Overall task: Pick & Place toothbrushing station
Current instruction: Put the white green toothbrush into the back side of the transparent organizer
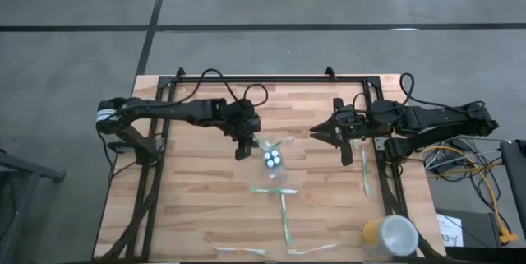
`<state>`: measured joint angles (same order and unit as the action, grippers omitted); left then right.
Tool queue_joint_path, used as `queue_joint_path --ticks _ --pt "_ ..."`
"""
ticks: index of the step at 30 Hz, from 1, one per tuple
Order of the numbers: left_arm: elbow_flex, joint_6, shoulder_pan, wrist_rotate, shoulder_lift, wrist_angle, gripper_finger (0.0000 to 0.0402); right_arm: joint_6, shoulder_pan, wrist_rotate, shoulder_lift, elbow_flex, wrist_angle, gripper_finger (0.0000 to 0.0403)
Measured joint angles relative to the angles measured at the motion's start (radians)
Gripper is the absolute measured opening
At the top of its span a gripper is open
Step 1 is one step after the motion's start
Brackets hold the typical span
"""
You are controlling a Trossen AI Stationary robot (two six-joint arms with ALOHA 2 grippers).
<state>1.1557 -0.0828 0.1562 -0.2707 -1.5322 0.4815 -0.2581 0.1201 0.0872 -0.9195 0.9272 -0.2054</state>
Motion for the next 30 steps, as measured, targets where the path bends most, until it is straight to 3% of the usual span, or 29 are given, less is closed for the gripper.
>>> queue_joint_path --ticks 17,30 --pt "0.000 -0.080 -0.009 -0.010 0.003 0.001 0.0163 0.000 0.000 0.000 0.000 0.000 0.000 0.0068" --pt "0.047 0.005 -0.009 -0.019 0.102 -0.002 0.0172 0.004 0.000 0.000 0.000 0.000 0.000 0.0068"
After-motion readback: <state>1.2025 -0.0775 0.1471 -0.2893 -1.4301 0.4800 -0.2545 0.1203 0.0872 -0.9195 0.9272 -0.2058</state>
